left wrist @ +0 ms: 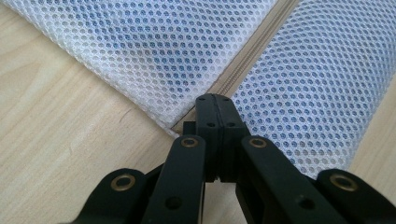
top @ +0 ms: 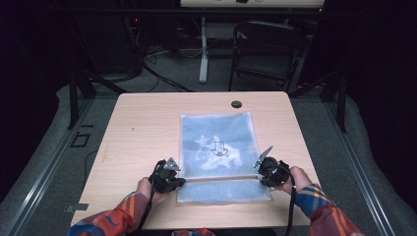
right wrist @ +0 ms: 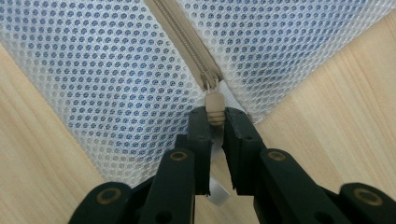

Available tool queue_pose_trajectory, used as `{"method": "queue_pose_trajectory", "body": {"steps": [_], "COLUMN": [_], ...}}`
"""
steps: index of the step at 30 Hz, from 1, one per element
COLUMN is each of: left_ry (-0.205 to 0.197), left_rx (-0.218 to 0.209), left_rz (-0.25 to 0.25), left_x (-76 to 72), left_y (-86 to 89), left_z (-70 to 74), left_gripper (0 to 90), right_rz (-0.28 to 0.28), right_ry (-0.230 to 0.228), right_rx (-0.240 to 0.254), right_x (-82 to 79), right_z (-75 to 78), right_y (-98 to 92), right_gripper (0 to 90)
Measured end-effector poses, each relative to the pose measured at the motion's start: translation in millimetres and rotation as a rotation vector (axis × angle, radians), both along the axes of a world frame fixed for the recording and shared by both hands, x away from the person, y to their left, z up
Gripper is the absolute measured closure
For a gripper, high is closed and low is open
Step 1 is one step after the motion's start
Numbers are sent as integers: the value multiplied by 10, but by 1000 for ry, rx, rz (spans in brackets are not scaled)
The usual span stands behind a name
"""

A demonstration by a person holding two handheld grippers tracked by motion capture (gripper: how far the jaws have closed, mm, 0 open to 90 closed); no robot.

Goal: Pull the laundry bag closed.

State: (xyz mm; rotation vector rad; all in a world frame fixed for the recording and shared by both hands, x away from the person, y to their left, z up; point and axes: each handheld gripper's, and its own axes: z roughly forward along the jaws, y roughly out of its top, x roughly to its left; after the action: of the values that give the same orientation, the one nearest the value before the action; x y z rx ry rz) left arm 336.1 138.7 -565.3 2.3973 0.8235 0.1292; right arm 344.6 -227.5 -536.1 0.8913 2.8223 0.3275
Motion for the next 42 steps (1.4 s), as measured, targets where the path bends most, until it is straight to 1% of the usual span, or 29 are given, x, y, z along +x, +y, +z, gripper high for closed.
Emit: {"method": "queue_pose_trajectory", "body": {"steps": [2, 3, 4, 5, 7, 8, 11, 13, 14, 15, 16, 17, 19, 20, 21, 22, 24, 25, 26, 28, 29, 32, 33, 36, 38, 39, 40, 41, 42], "left_ry": [1, 3, 4, 6, 33, 44, 47, 41, 40, 40, 43, 45, 42, 40, 40, 31, 28, 20, 10, 8, 3, -8, -4, -3, 3, 10, 11, 14, 13], "left_rx": [0, -3, -3, -4, -17, -21, -11, -20, -19, -19, -38, -48, -64, -66, -66, -68, -81, -76, -67, -68, -57, -37, -34, -25, -25, -28, -22, -27, -23], "left_rz": [-1, 2, 5, 9, -4, -8, -12, 12, 24, 24, 54, 70, 86, 90, 90, 103, 132, 133, 140, 147, 146, 158, 161, 179, 185, 199, 205, 218, 228], "left_x": [2, 3, 2, 1, 10, 12, 5, 4, 9, 9, 24, 25, 22, 15, 15, 8, -18, -31, -51, -89, -109, -180, -201, -257, -269, -284, -291, -302, -312], "left_y": [5, 7, 5, 3, 6, 4, -3, 25, 54, 54, 131, 165, 235, 268, 268, 307, 383, 408, 432, 481, 505, 571, 598, 693, 728, 772, 807, 836, 863], "left_z": [0, -1, 0, 1, 13, 23, 74, 117, 141, 141, 189, 209, 251, 275, 275, 299, 348, 365, 383, 407, 419, 439, 444, 450, 452, 453, 453, 447, 446], "left_gripper": [900, 900, 900, 899, 861, 809, 639, 524, 474, 430, 398, 373, 301, 288, 264, 238, 216, 203, 195, 180, 171, 164, 161, 159, 155, 155, 155, 154, 154], "right_rz": [-2, 0, -11, -7, -9, -11, -34, -44, -56, -56, -88, -99, -130, -146, -146, -181, -210, -233, -252, -272, -291, -323, -331, -350, -354, -359, -356, -366, -363], "right_ry": [2, 6, 5, 15, 8, 12, -20, -39, -44, -44, -60, -66, -77, -80, -80, -102, -111, -125, -126, -131, -138, -135, -137, -134, -130, -128, -113, -114, -108], "right_rx": [6, 6, 32, 30, 49, 60, 106, 121, 135, 135, 158, 161, 184, 196, 196, 205, 213, 228, 221, 215, 216, 216, 216, 196, 199, 206, 191, 196, 188], "right_x": [-6, -6, -19, -18, -32, -42, -69, -76, -84, -84, -103, -111, -135, -150, -150, -190, -223, -248, -272, -317, -343, -414, -435, -480, -494, -506, -514, -525, -534], "right_z": [-22, -22, -28, -9, 11, 31, 87, 139, 158, 158, 189, 198, 217, 229, 229, 259, 275, 271, 279, 276, 266, 242, 233, 209, 196, 177, 170, 153, 148], "right_y": [6, 2, 0, -5, -12, -12, -13, -34, -49, -49, -94, -113, -169, -200, -200, -278, -341, -372, -408, -481, -510, -578, -598, -651, -663, -669, -688, -691, -705], "right_gripper": [799, 750, 702, 651, 544, 487, 348, 261, 237, 237, 185, 167, 152, 145, 145, 134, 115, 106, 103, 96, 95, 81, 79, 73, 68, 67, 64, 61, 60]}}
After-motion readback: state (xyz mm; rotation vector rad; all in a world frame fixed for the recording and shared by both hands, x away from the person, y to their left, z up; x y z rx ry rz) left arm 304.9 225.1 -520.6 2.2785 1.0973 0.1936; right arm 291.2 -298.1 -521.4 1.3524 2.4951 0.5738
